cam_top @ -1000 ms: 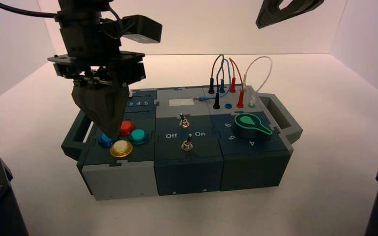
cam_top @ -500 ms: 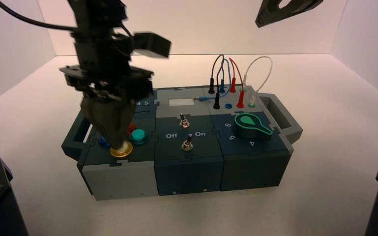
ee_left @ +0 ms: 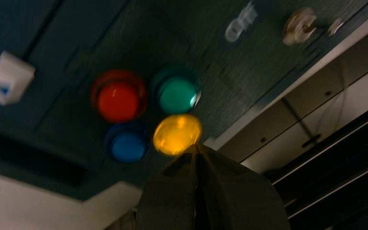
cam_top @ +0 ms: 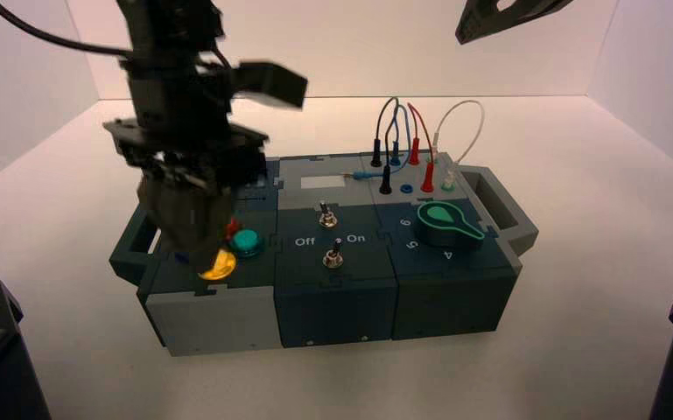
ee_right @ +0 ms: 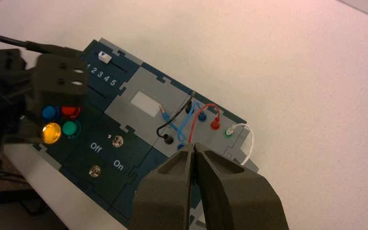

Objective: Push the yellow button with the left gripper.

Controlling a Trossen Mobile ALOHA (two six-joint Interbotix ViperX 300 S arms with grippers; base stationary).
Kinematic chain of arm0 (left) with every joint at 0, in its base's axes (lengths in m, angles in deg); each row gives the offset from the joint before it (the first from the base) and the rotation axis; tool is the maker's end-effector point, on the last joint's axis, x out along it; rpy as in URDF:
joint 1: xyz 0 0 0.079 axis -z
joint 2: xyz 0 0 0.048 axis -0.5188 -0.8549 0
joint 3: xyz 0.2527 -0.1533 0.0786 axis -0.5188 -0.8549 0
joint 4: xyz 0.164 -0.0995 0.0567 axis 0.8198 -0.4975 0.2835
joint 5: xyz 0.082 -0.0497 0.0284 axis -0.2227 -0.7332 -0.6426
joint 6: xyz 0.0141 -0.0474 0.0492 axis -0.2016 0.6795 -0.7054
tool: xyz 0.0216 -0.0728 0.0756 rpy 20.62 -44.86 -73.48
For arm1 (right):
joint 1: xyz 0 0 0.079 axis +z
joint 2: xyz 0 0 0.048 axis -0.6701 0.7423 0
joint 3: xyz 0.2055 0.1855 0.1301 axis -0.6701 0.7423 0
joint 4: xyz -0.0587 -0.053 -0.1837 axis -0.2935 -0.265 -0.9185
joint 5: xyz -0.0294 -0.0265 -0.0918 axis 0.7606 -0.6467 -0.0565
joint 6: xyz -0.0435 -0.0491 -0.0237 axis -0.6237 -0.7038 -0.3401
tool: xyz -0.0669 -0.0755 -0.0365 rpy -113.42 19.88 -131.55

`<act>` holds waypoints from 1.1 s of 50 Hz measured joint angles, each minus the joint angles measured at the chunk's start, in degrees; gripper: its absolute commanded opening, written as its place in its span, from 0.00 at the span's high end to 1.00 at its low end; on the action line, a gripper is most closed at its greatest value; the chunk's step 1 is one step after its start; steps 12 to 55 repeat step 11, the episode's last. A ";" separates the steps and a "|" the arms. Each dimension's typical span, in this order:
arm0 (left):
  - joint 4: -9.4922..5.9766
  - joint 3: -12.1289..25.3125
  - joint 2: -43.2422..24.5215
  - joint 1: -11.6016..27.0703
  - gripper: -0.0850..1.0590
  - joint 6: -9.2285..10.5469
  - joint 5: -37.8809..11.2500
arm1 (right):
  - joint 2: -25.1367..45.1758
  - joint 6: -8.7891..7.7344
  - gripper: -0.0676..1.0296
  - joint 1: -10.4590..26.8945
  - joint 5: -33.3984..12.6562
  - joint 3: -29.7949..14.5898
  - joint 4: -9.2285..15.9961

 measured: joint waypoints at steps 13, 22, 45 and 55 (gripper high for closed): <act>0.88 -0.97 8.35 0.00 0.95 0.62 -2.37 | 0.00 0.00 0.96 -0.09 1.14 0.00 -0.53; 0.88 -0.97 8.35 0.00 0.95 0.62 -2.37 | 0.00 0.00 0.96 -0.09 1.14 0.00 -0.53; 0.88 -0.97 8.35 0.00 0.95 0.62 -2.37 | 0.00 0.00 0.96 -0.09 1.14 0.00 -0.53; 0.88 -0.97 8.35 0.00 0.95 0.62 -2.37 | 0.00 0.00 0.96 -0.09 1.14 0.00 -0.53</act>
